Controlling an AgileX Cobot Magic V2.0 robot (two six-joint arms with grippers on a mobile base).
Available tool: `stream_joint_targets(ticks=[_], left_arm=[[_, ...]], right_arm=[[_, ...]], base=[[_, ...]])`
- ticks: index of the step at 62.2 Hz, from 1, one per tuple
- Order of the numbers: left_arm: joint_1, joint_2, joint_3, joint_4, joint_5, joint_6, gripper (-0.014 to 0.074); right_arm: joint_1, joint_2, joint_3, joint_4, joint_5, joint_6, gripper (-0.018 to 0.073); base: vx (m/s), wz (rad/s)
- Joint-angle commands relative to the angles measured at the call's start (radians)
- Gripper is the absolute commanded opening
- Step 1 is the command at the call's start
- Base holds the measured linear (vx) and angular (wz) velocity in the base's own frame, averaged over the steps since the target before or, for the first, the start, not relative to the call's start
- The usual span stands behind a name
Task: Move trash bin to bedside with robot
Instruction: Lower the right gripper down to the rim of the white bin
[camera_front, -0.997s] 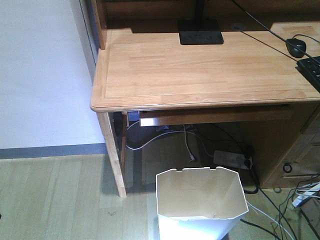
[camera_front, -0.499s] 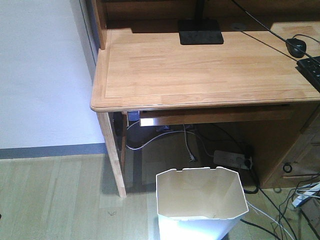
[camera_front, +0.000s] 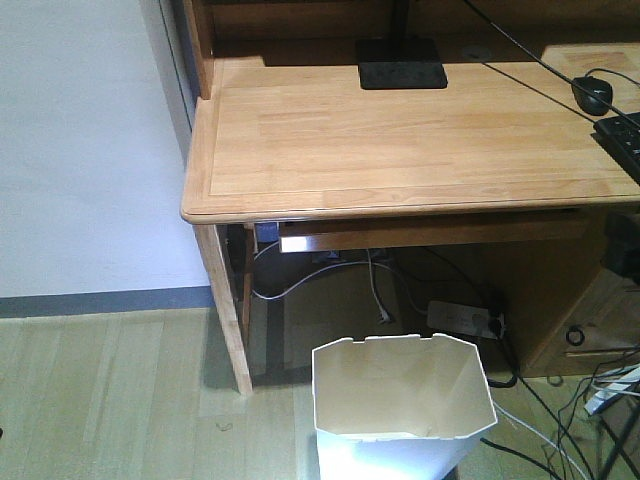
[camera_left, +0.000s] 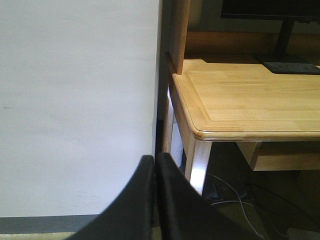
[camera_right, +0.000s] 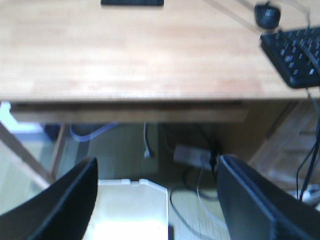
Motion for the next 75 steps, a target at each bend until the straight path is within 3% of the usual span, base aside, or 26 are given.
stream_joint_targets(ticks=[1, 39, 47, 57, 75], left_arm=[[0.0, -0.014, 0.012, -0.004, -0.069, -0.006, -0.0006], [0.0, -0.014, 0.012, -0.004, -0.069, -0.006, -0.0006], [0.0, -0.014, 0.012, -0.004, -0.069, -0.006, -0.0006], [0.0, -0.014, 0.012, -0.004, -0.069, -0.006, -0.0006], [0.0, -0.014, 0.012, -0.004, -0.069, -0.006, -0.0006]], right_arm=[[-0.003, 0.076, -0.076, 0.0, 0.003, -0.022, 0.05], [-0.029, 0.562, -0.222, 0.067, 0.072, -0.149, 0.05], [-0.108, 0.652, -0.251, 0.204, 0.054, -0.235, 0.05], [-0.195, 0.748, -0.271, 0.416, -0.024, -0.477, 0.05], [-0.204, 0.952, -0.271, 0.498, -0.13, -0.645, 0.05]], base=[[0.0, 0.0], [0.0, 0.0], [0.0, 0.0], [0.0, 0.0], [0.0, 0.0]])
